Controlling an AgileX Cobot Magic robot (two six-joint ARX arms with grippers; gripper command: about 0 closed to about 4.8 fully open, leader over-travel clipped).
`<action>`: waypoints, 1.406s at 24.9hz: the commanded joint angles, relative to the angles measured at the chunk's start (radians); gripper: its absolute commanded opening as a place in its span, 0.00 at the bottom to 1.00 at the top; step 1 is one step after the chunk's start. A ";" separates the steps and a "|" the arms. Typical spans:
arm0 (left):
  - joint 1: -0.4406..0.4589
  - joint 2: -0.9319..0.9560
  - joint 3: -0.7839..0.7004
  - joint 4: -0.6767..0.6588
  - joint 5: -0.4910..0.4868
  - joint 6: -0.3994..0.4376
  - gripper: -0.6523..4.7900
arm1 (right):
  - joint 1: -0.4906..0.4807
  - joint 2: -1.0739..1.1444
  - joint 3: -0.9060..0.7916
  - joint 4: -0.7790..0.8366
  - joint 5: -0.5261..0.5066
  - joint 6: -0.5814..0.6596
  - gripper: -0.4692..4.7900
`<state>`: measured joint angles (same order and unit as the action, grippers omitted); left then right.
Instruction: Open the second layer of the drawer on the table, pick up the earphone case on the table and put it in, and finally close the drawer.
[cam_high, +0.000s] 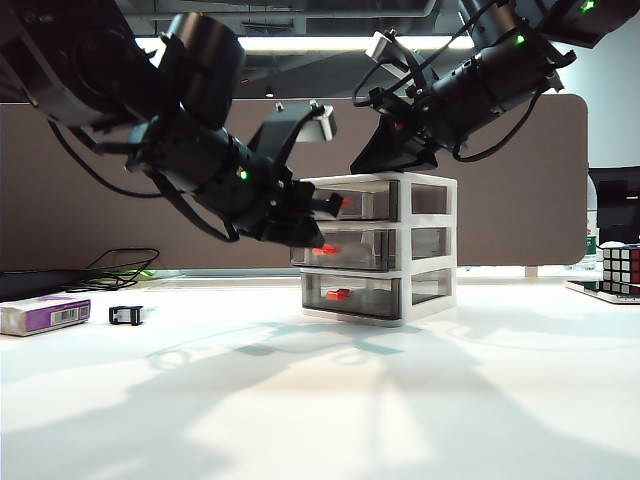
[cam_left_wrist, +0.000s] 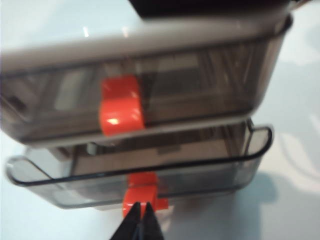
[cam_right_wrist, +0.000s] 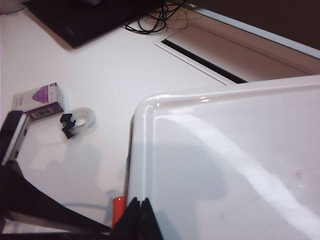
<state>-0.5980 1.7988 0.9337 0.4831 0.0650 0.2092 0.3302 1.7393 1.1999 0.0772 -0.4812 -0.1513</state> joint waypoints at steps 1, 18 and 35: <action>0.001 0.040 0.027 0.060 0.011 -0.011 0.11 | 0.000 0.033 -0.012 -0.080 0.018 0.001 0.08; -0.013 0.075 0.166 -0.232 0.027 0.067 0.11 | 0.000 0.040 -0.012 -0.099 0.016 0.001 0.08; -0.024 -0.581 -0.288 -0.146 -0.201 0.005 0.11 | -0.002 -0.188 -0.035 -0.163 0.083 0.001 0.08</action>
<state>-0.6231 1.2640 0.6884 0.2916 -0.1104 0.2447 0.3264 1.5841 1.1717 -0.0940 -0.3981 -0.1505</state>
